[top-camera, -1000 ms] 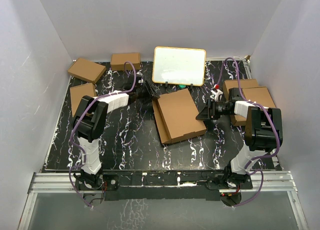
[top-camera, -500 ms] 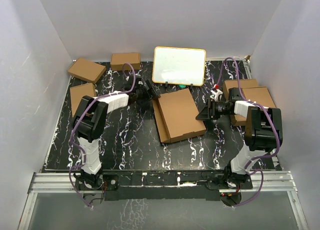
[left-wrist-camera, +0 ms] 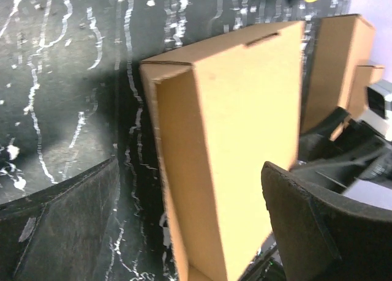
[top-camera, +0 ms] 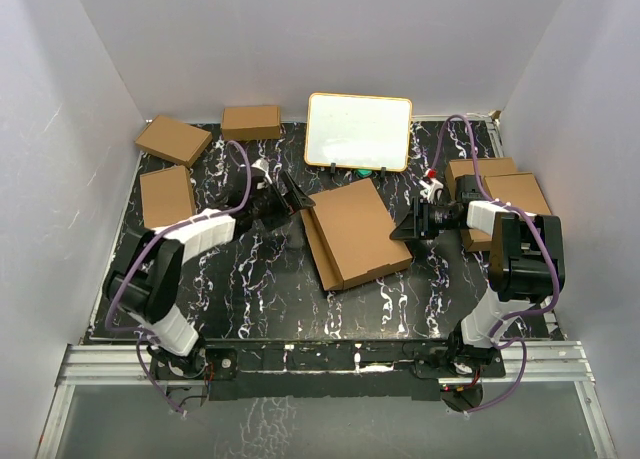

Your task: Fold the paper box

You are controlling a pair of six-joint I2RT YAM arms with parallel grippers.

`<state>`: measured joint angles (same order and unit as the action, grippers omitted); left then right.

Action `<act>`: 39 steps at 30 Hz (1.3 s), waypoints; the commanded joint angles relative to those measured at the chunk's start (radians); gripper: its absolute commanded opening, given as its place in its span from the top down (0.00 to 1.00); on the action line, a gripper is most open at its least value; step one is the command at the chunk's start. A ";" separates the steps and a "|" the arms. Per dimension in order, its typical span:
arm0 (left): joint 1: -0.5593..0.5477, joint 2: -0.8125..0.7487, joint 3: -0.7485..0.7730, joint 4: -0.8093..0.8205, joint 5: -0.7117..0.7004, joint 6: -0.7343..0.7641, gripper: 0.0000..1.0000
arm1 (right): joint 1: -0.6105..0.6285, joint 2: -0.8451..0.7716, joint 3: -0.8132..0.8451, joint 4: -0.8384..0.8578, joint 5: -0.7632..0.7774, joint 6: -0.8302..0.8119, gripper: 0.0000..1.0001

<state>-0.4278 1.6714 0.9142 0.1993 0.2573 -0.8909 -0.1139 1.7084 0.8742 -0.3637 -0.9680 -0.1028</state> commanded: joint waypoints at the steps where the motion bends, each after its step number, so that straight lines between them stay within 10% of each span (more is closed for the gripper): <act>1: -0.002 -0.125 -0.029 0.056 0.051 -0.001 0.03 | 0.007 0.031 0.004 0.017 0.111 -0.058 0.44; 16: -0.253 -0.478 -0.419 0.140 -0.138 -0.251 0.03 | 0.012 0.031 0.006 0.018 0.109 -0.058 0.44; 39: -0.525 -0.234 -0.341 0.139 -0.368 -0.469 0.09 | 0.017 0.031 0.005 0.018 0.110 -0.058 0.44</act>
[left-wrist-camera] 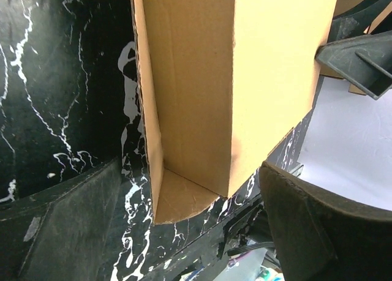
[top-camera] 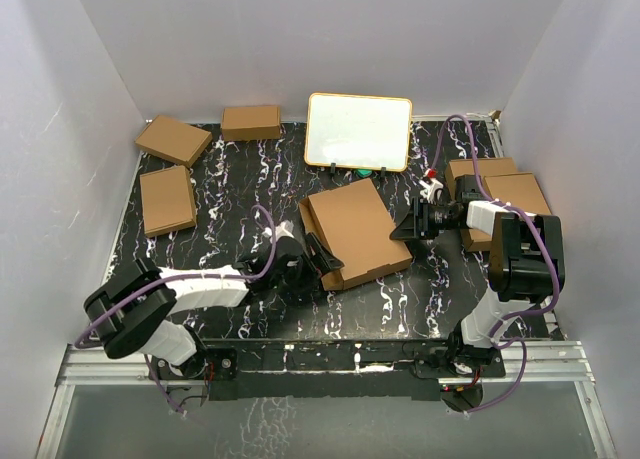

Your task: Fold the paper box

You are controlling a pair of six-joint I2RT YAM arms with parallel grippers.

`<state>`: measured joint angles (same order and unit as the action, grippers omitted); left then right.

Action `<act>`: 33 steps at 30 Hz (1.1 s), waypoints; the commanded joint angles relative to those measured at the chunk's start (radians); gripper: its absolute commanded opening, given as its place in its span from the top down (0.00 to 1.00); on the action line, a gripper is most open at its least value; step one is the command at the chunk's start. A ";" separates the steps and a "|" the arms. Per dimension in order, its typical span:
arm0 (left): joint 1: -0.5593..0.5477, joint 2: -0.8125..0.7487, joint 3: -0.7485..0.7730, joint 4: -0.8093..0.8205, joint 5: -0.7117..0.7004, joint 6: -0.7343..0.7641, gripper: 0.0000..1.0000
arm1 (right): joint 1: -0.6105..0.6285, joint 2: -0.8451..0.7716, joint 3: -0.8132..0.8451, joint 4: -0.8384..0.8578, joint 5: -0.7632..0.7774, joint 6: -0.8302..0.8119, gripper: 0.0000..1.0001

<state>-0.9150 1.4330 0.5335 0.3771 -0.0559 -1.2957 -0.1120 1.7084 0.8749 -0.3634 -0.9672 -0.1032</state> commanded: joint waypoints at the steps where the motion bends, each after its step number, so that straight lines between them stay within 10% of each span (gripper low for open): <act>1: -0.048 0.009 0.047 -0.048 -0.064 -0.080 0.11 | 0.015 0.031 0.004 0.018 0.110 -0.058 0.44; 18: -0.116 0.089 0.138 -0.158 -0.116 -0.181 0.47 | 0.016 0.031 0.003 0.017 0.111 -0.058 0.44; 33: -0.118 0.103 0.186 -0.201 -0.098 -0.172 0.99 | 0.022 0.031 0.004 0.018 0.116 -0.058 0.44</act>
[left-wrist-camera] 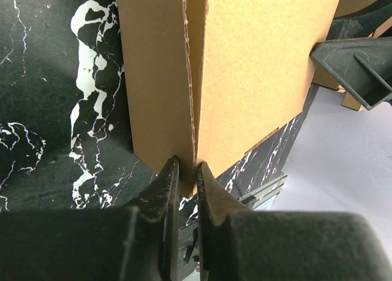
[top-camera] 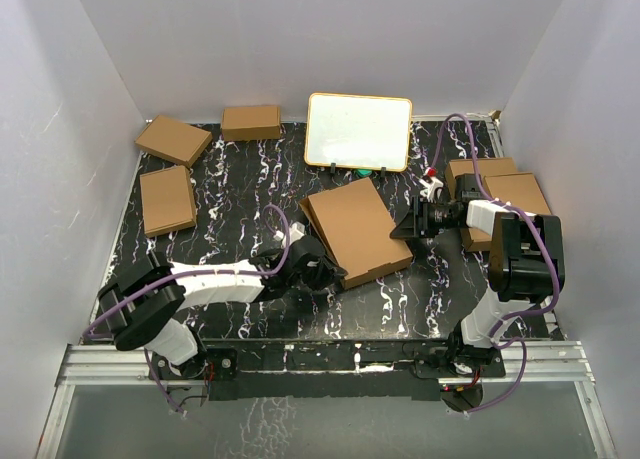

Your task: Fold the paper box

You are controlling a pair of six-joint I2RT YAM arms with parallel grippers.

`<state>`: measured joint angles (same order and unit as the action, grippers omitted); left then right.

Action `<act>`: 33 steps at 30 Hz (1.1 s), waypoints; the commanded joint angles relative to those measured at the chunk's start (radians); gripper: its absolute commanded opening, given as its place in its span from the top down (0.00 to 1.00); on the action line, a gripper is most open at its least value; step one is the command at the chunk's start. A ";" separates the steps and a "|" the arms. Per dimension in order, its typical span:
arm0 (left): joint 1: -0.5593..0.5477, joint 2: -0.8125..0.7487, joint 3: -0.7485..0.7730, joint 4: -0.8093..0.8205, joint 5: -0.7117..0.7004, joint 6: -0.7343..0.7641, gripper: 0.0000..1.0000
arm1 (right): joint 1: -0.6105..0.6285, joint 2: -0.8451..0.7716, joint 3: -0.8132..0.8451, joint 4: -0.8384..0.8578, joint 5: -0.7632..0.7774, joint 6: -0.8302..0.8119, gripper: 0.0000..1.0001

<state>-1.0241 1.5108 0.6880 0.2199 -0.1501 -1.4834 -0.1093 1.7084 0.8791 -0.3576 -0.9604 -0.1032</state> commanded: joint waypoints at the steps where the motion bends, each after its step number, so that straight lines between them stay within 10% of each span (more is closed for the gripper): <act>1: -0.009 0.026 0.035 -0.048 -0.002 0.017 1.00 | 0.020 0.031 0.000 0.013 0.109 -0.058 0.44; 5: -0.008 0.008 0.042 -0.074 -0.011 0.052 0.95 | 0.019 0.031 0.000 0.011 0.111 -0.058 0.44; 11: 0.019 -0.098 0.012 -0.133 -0.065 0.173 0.34 | 0.020 0.031 0.001 0.011 0.113 -0.059 0.44; 18: 0.304 -0.244 -0.067 0.005 0.137 0.408 0.05 | 0.020 0.031 0.001 0.011 0.113 -0.059 0.44; 24: 0.576 -0.083 0.125 -0.074 0.338 0.594 0.03 | 0.020 0.031 0.001 0.010 0.114 -0.061 0.44; 33: 0.622 0.232 0.343 -0.096 0.428 0.636 0.08 | 0.020 0.031 0.003 0.008 0.114 -0.062 0.44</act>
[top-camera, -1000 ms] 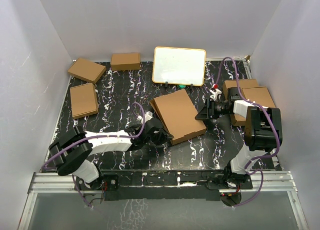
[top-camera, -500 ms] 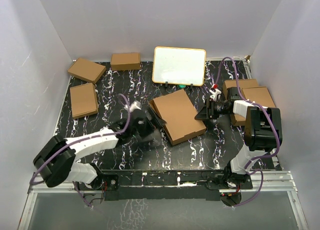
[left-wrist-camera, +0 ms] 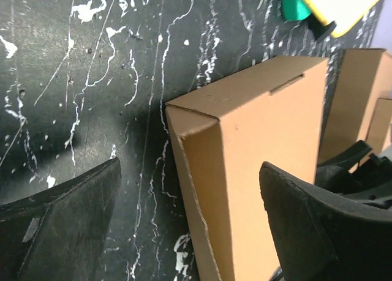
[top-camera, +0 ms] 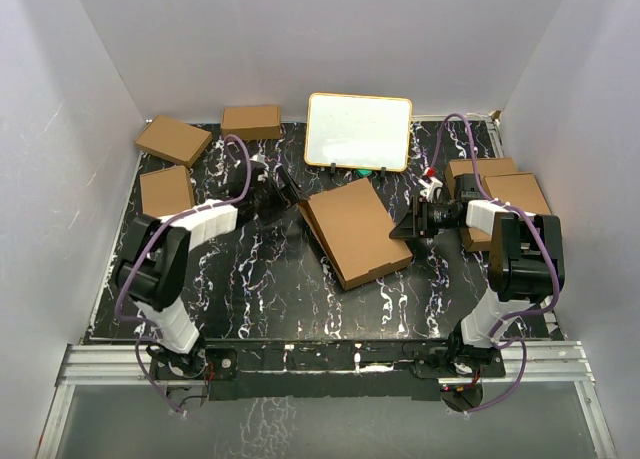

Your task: Fold the paper box

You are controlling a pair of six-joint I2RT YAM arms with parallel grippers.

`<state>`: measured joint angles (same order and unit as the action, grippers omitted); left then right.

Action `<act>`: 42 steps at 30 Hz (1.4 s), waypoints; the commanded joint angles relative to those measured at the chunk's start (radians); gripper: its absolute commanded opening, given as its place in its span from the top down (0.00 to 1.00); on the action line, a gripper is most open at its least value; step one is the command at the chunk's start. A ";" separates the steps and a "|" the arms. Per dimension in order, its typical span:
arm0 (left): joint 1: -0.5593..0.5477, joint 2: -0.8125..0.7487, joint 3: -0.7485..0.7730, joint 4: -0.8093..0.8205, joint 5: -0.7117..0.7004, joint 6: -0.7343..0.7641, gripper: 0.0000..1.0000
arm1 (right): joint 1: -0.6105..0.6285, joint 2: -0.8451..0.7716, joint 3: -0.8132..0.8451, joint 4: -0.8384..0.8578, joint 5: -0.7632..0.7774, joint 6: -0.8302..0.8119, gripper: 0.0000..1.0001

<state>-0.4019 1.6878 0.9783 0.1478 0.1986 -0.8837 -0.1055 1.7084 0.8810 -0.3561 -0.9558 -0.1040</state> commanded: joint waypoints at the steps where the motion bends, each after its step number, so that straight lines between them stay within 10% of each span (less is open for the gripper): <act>1: 0.000 0.076 0.067 -0.024 0.086 0.030 0.11 | 0.016 0.031 0.001 0.007 0.110 -0.062 0.44; 17: -0.012 0.192 0.135 -0.018 0.098 0.005 0.30 | 0.017 0.031 0.004 0.005 0.109 -0.063 0.44; 37: -0.013 0.252 0.201 -0.068 0.135 0.065 0.97 | 0.017 0.031 0.004 0.004 0.109 -0.065 0.44; 42: -0.021 0.247 0.216 -0.088 0.132 0.078 1.00 | 0.017 0.031 0.004 0.004 0.109 -0.064 0.44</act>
<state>-0.4084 1.9099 1.1812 0.1413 0.3347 -0.8536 -0.1040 1.7084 0.8814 -0.3603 -0.9562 -0.1055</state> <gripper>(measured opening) 0.014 0.560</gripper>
